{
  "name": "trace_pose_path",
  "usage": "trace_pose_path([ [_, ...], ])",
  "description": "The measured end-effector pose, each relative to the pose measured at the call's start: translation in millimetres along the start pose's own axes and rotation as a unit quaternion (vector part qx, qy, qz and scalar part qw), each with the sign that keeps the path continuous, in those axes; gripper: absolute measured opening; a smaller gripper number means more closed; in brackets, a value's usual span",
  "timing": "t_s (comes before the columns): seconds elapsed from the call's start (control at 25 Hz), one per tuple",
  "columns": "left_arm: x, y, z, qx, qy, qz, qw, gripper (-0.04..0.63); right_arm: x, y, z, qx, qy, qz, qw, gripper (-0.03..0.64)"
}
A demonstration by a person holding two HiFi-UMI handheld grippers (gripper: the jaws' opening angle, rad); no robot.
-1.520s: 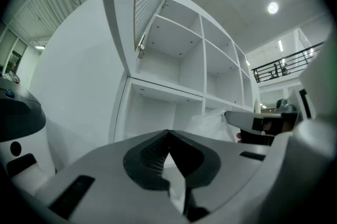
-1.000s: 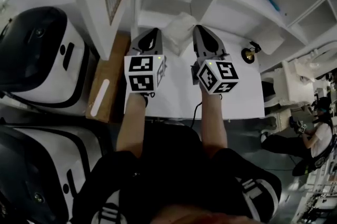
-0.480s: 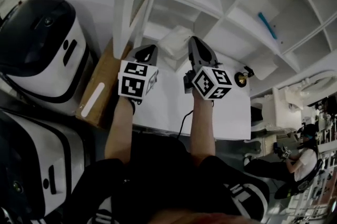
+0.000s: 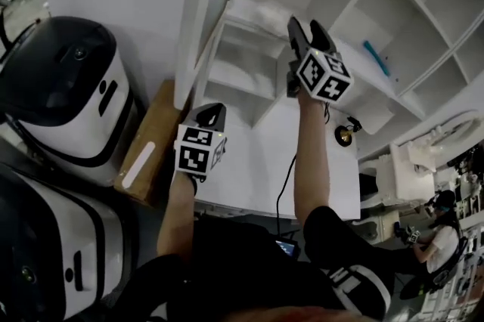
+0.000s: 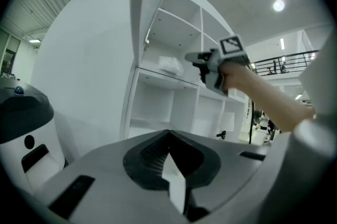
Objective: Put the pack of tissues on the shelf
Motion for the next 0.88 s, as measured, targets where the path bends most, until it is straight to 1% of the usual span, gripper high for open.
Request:
trace_pose_path([
  [0.08, 19.1, 16.8, 18.1, 0.004, -0.019, 0.027, 0.9994, 0.011, 30.8, 56.1, 48.7, 0.015, -0.028, -0.009, 0.999, 0.246],
  [0.12, 32.6, 30.5, 27.5, 0.012, -0.041, 0.048, 0.9979, 0.011, 46.7, 82.3, 68.7, 0.032, -0.049, -0.021, 0.998, 0.243],
  [0.16, 45.9, 48.0, 36.4, 0.026, -0.067, 0.069, 0.9950, 0.011, 62.2, 104.8, 84.3, 0.049, -0.078, -0.044, 0.995, 0.232],
  [0.2, 56.3, 69.5, 46.1, 0.044, -0.094, 0.085, 0.9909, 0.010, 78.0, 124.6, 98.6, 0.064, -0.114, -0.071, 0.989, 0.222],
  [0.24, 61.2, 95.8, 58.8, 0.065, -0.116, 0.094, 0.9866, 0.011, 95.2, 143.2, 117.0, 0.077, -0.153, -0.091, 0.981, 0.217],
  [0.28, 61.0, 126.4, 76.0, 0.088, -0.132, 0.099, 0.9825, 0.011, 114.2, 161.6, 143.1, 0.098, -0.191, -0.102, 0.971, 0.191],
  [0.32, 58.6, 158.5, 96.8, 0.111, -0.145, 0.101, 0.9781, 0.011, 133.9, 180.3, 176.0, 0.130, -0.227, -0.105, 0.959, 0.143],
  [0.36, 57.8, 190.1, 119.6, 0.134, -0.161, 0.098, 0.9728, 0.011, 152.6, 200.2, 213.1, 0.173, -0.262, -0.104, 0.944, 0.074],
  [0.4, 61.5, 221.3, 143.1, 0.159, -0.188, 0.091, 0.9649, 0.011, 168.9, 221.7, 253.0, 0.220, -0.292, -0.101, 0.925, 0.055],
  [0.44, 71.2, 254.4, 166.6, 0.186, -0.230, 0.086, 0.9513, 0.011, 181.4, 244.1, 295.4, 0.266, -0.316, -0.096, 0.905, 0.055],
  [0.48, 85.2, 291.9, 189.1, 0.218, -0.283, 0.095, 0.9294, 0.010, 188.8, 266.5, 340.4, 0.312, -0.330, -0.089, 0.887, 0.052],
  [0.52, 98.8, 334.0, 209.8, 0.257, -0.329, 0.127, 0.8997, 0.011, 191.1, 288.3, 386.9, 0.357, -0.333, -0.080, 0.869, 0.052],
  [0.56, 106.6, 378.0, 228.3, 0.299, -0.351, 0.180, 0.8690, 0.010, 189.4, 309.0, 432.7, 0.402, -0.328, -0.075, 0.851, 0.052],
  [0.6, 106.1, 419.7, 247.1, 0.335, -0.347, 0.236, 0.8439, 0.009, 186.2, 328.6, 475.1, 0.445, -0.320, -0.083, 0.833, 0.052],
  [0.64, 98.3, 454.9, 269.9, 0.366, -0.337, 0.271, 0.8242, 0.010, 183.5, 347.3, 513.4, 0.479, -0.310, -0.106, 0.814, 0.051],
  [0.68, 83.9, 481.7, 297.0, 0.399, -0.336, 0.277, 0.8072, 0.010, 182.0, 366.0, 549.5, 0.502, -0.301, -0.139, 0.798, 0.046],
  [0.72, 63.1, 500.8, 323.9, 0.429, -0.349, 0.259, 0.7920, 0.009, 180.5, 386.7, 585.3, 0.519, -0.294, -0.170, 0.784, 0.040],
  [0.76, 36.8, 514.3, 344.8, 0.448, -0.371, 0.231, 0.7797, 0.010, 176.4, 411.5, 619.3, 0.536, -0.288, -0.190, 0.770, 0.037],
  [0.8, 6.7, 525.5, 354.8, 0.451, -0.393, 0.213, 0.7729, 0.011, 167.7, 439.7, 647.6, 0.558, -0.276, -0.200, 0.757, 0.037],
  [0.84, -25.2, 538.0, 355.9, 0.436, -0.397, 0.228, 0.7745, 0.010, 156.6, 466.6, 671.0, 0.585, -0.249, -0.211, 0.742, 0.037],
  [0.88, -55.6, 554.6, 362.6, 0.414, -0.390, 0.269, 0.7772, 0.009, 150.5, 485.4, 698.8, 0.616, -0.208, -0.236, 0.722, 0.035],
])
Point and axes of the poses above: the fingertips, and each gripper's own axes: z backward along the fingers, x to its left, y out of its underside, the point moved 10 cm from there along z, backward along the fingers, and after that the axes turned 15 degrees about z, right-handed, at the moved point
